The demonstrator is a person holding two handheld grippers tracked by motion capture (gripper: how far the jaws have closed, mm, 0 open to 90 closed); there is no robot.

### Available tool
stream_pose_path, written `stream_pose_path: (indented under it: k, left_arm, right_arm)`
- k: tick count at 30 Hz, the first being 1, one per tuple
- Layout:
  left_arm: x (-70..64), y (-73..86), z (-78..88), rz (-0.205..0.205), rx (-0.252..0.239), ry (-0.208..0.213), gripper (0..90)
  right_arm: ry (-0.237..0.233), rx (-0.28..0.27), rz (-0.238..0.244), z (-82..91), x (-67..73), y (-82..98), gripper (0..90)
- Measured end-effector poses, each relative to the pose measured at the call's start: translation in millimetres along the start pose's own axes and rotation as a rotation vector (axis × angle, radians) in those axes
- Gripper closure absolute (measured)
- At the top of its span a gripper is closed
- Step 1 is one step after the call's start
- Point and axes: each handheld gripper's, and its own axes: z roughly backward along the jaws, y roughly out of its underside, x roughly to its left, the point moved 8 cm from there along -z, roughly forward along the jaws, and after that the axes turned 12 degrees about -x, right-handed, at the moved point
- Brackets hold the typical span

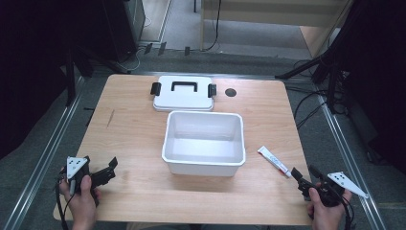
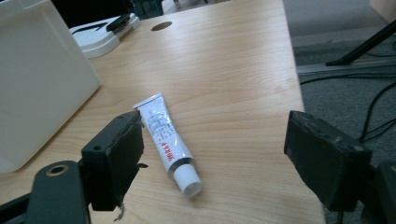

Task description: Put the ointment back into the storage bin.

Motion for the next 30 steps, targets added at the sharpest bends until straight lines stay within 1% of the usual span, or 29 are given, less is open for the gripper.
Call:
stream_pose_path:
  k: [1, 3, 4, 5, 6, 7, 8, 9, 10, 11, 12, 15, 16, 17, 18, 19, 20, 21, 22, 23, 24, 26, 27, 29, 30]
  left_arm:
    - [0.0, 0.1, -0.3, 0.009, 0.002, 0.003, 0.0]
    - [0.4, 0.3, -0.5, 0.009, 0.007, 0.007, 0.0]
    - [0.0, 0.6, -0.8, 0.015, 0.011, 0.013, 0.0]
    - [-0.5, 0.9, -0.7, 0.015, 0.014, 0.017, 0.0]
    - [-0.5, 0.9, -0.7, 0.015, 0.014, 0.017, 0.0]
    - [-1.8, 0.9, -0.7, 0.005, 0.011, 0.018, 0.0]
    - [-1.8, 0.9, -0.7, 0.005, 0.011, 0.018, 0.0]
    - [-2.8, 1.1, -0.2, -0.004, 0.012, 0.02, 0.0]
    - [-4.2, 1.2, -0.2, -0.014, 0.011, 0.021, 0.0]
    - [-4.2, 1.2, -0.2, -0.014, 0.011, 0.021, 0.0]
    - [-4.6, 1.4, -0.3, -0.025, 0.013, 0.016, 0.0]
    - [-5.0, 1.7, -0.8, -0.027, 0.016, 0.016, 0.0]
    - [-5.0, 1.7, -0.9, -0.029, 0.017, 0.016, 0.0]
    - [-5.2, 1.7, -1.0, -0.03, 0.017, 0.017, 0.0]
    - [-5.3, 1.8, -1.1, -0.031, 0.019, 0.018, 0.0]
    - [-5.6, 1.9, -1.1, -0.031, 0.021, 0.019, 0.0]
    - [-5.9, 2.1, -1.5, -0.032, 0.023, 0.02, 0.0]
    - [-5.9, 2.1, -1.5, -0.032, 0.023, 0.02, 0.0]
    - [-6.0, 2.6, -1.9, -0.041, 0.033, 0.02, 0.0]
    - [-6.0, 2.6, -1.9, -0.041, 0.033, 0.02, 0.0]
    - [-7.1, 2.6, -3.1, -0.045, 0.032, 0.022, 0.0]
    - [-8.3, 2.8, -3.9, -0.052, 0.035, 0.021, 0.0]
    - [-8.3, 2.8, -3.9, -0.052, 0.035, 0.021, 0.0]
    - [-9.3, 2.9, -3.9, -0.066, 0.036, 0.019, 0.0]
    - [-9.7, 3.0, -3.5, -0.07, 0.036, 0.021, 0.0]
  right_arm:
    - [-0.009, 0.011, -0.006, -0.3, 1.0, 0.3, 24.0]
    - [-0.015, 0.021, -0.012, -0.7, 1.6, 0.3, 24.1]
    - [0.001, 0.054, 0.0, -1.1, 1.3, -0.3, 24.1]
    - [0.01, 0.071, 0.003, -1.2, 1.6, -0.9, 24.3]
    - [0.01, 0.071, 0.003, -1.2, 1.6, -0.9, 24.3]
    - [0.022, 0.133, 0.041, -1.3, 4.3, -3.1, 24.5]
    - [0.022, 0.133, 0.041, -1.3, 4.3, -3.1, 24.5]
    - [0.025, 0.219, 0.076, -1.3, 8.5, -3.9, 25.2]
    - [0.029, 0.263, 0.092, -0.8, 10.6, -3.8, 25.4]
    - [0.029, 0.263, 0.092, -0.8, 10.6, -3.8, 25.4]
    - [0.019, 0.349, 0.117, 0.8, 16.5, -3.2, 26.3]
    - [0.01, 0.464, 0.172, 2.7, 22.2, -2.4, 26.3]
    - [0.01, 0.464, 0.172, 2.7, 22.2, -2.4, 26.3]
    - [0.005, 0.502, 0.173, 2.6, 23.9, -2.4, 26.4]
    - [-0.005, 0.552, 0.175, 2.7, 26.4, -1.7, 27.5]
    - [-0.002, 0.589, 0.199, 2.3, 27.6, -1.5, 27.9]
    - [0.011, 0.652, 0.246, 1.0, 29.6, -2.3, 29.4]
    - [0.011, 0.652, 0.246, 1.0, 29.6, -2.3, 29.4]
    - [0.002, 0.729, 0.298, -0.7, 35.5, -5.5, 30.0]
    - [0.002, 0.729, 0.298, -0.7, 35.5, -5.5, 30.0]
    - [-0.01, 0.79, 0.345, -2.6, 41.0, -9.7, 30.9]
    - [-0.007, 0.836, 0.386, -5.8, 43.8, -13.7, 32.8]
    - [-0.007, 0.836, 0.386, -5.8, 43.8, -13.7, 32.8]
    - [0.011, 0.897, 0.426, -10.0, 46.2, -18.4, 34.4]
    - [0.018, 0.927, 0.458, -14.3, 48.9, -22.4, 36.0]
